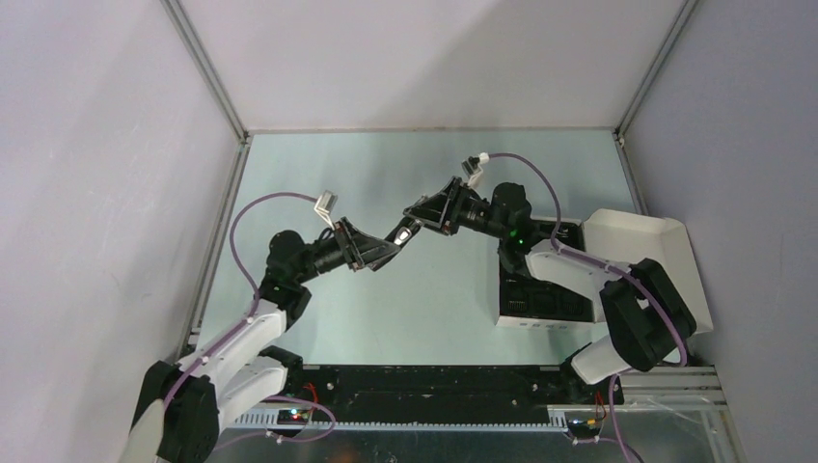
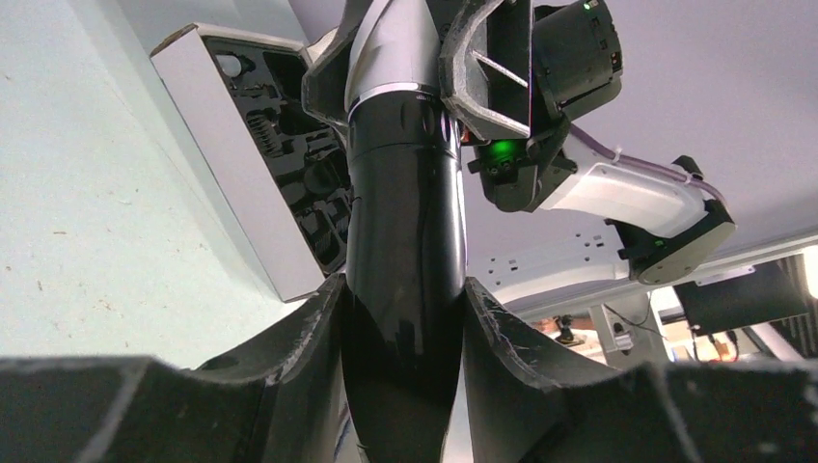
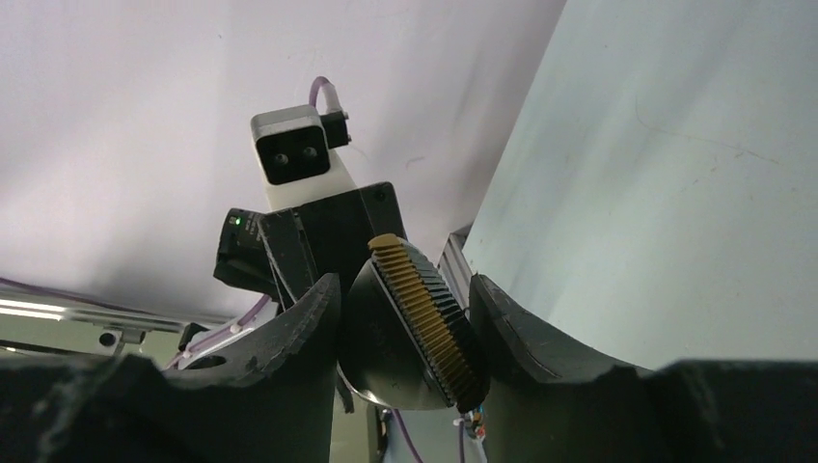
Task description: Sort the hair-cutting tools
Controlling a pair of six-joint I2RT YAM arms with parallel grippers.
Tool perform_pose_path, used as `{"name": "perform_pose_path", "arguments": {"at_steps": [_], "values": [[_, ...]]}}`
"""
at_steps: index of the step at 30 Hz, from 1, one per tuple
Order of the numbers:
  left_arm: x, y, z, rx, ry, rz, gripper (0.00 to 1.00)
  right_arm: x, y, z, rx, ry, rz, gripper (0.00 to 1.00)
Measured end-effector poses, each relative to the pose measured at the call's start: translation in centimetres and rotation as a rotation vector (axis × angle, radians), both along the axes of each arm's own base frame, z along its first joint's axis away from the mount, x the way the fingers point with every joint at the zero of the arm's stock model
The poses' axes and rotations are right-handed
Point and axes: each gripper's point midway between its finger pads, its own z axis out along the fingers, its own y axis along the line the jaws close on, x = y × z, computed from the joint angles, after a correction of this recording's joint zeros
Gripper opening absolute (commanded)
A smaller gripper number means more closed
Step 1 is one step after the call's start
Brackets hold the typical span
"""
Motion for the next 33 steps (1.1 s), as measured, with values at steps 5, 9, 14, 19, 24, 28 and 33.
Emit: {"name": "perform_pose_path", "arguments": {"at_steps": [5, 9, 14, 19, 24, 28, 33], "values": [[0.5, 0.3, -0.6, 0.064, -0.012, 0.04, 0.74, -0.1, -2.0, -0.1, -0.037, 0.0, -0.024, 0.0], [1.8, 1.5, -0.8, 0.16, -0.022, 0.145, 0.84, 1.2, -6.0, -0.6, -0.094, -0.005, -0.135, 0.0], [3.2, 4.6, 0.2, 0.315, -0.08, 0.331, 0.91, 1.8, -12.3, -1.1, -0.184, 0.006, -0.313, 0.0], [4.1, 9.2, 0.8, 0.481, -0.129, 0.55, 0.99, 1.8, -19.1, -1.8, -0.28, 0.037, -0.522, 0.0], [4.4, 14.6, 0.0, 0.652, -0.138, 0.772, 1.0, 0.6, -27.2, -4.3, -0.401, 0.137, -0.78, 0.0], [4.2, 18.9, -0.1, 0.775, -0.141, 0.943, 1.0, -1.0, -30.8, -7.3, -0.509, 0.241, -0.893, 0.0], [3.9, 22.0, 0.4, 0.858, -0.155, 1.08, 1.0, -2.7, -32.4, -10.5, -0.58, 0.347, -0.94, 0.0]]}}
